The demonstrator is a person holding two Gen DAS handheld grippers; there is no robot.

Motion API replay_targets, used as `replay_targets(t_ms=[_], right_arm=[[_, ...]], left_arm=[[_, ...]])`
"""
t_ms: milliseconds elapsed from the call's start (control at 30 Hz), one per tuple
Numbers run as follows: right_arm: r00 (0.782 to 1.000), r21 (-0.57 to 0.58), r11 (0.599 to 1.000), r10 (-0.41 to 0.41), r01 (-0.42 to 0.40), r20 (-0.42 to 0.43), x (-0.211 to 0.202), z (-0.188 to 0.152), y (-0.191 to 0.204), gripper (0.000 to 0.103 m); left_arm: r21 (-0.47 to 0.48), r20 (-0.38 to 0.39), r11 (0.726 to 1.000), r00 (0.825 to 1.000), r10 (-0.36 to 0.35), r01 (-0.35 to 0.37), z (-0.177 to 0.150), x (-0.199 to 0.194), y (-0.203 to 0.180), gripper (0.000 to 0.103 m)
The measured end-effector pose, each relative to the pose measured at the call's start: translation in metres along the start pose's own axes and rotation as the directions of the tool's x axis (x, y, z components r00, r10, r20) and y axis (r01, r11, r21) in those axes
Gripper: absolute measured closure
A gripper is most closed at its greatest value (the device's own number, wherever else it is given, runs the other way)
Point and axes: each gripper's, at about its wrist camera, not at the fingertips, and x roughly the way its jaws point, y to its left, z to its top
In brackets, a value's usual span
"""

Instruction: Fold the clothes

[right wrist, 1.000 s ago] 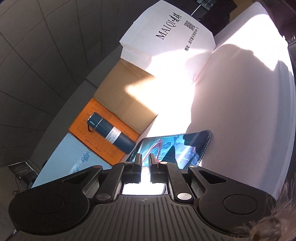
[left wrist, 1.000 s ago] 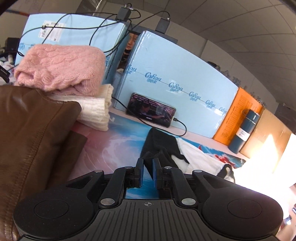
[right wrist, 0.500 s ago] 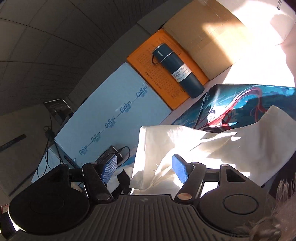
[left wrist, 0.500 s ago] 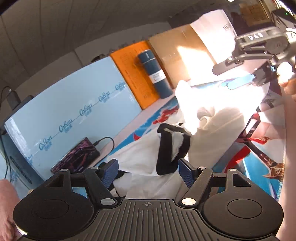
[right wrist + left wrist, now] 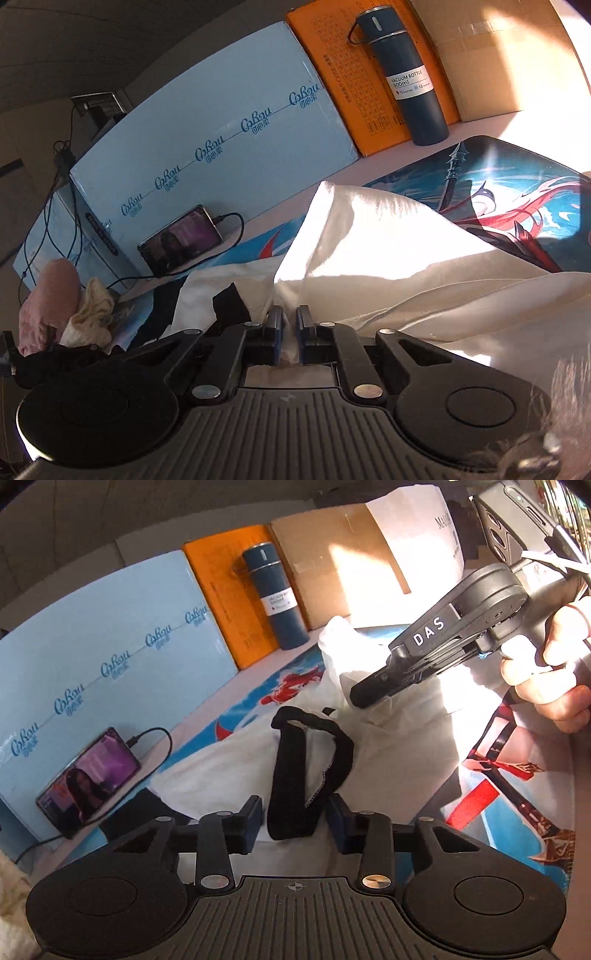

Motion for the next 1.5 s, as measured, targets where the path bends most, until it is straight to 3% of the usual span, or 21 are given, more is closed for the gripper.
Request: replay_targets(t_ms=[100,167,333,500,633,800,1033,1200,1400,1500], right_arm=[[0.995,-0.068,0.995,-0.061,0.067,0.080,-0.019,0.006,-0.004,0.096],[0.987,-0.095,0.990,-0.095,0.108,0.130,-0.030,0.013,-0.010,0.096],[0.955,-0.106,0.970,-0.193,0.221,0.224,-0.049,0.032,-0.030,0.097],[0.913,-0.109,0.938,-0.286,0.329,0.293,-0.058,0.045,-0.049,0.098],[0.903,-0.097,0.934,-0.299,0.343,0.310,-0.059,0.056,-0.061,0.099],[0.894,-0.091,0.932,-0.303,0.350,0.330,-0.054,0.069,-0.068,0.099],[0.866,-0.162,0.905,-0.304,0.392,0.397,-0.028,0.110,-0.062,0.100],[0.847,-0.237,0.846,-0.373,0.478,0.379,0.019,0.136,-0.062,0.100],[0.850,-0.227,0.824,-0.467,0.518,0.244,0.073,0.139,-0.100,0.100],[0.836,-0.217,0.809,-0.513,0.547,0.196,0.091,0.133,-0.118,0.101]], left_arm=[[-0.080,0.024,0.995,0.998,-0.053,0.055,0.001,-0.006,0.012,0.091],[-0.116,0.056,0.992,0.998,-0.037,0.043,0.006,-0.012,0.022,0.103],[-0.133,0.088,0.987,0.991,0.097,-0.085,0.019,-0.005,0.041,0.103],[-0.158,0.157,0.975,0.971,0.183,-0.158,0.041,-0.003,0.063,0.103],[-0.160,0.187,0.976,0.967,0.175,-0.145,0.055,0.003,0.076,0.103],[-0.153,0.208,0.971,0.955,0.212,-0.182,0.066,0.020,0.085,0.103],[-0.156,0.256,0.941,0.908,0.331,-0.300,0.107,0.072,0.108,0.103],[-0.132,0.242,0.902,0.869,0.432,-0.412,0.135,0.138,0.114,0.103],[-0.057,0.068,0.899,0.897,0.437,-0.434,0.135,0.224,0.122,0.103],[0.010,0.031,0.892,0.892,0.451,-0.452,0.128,0.242,0.119,0.103]])
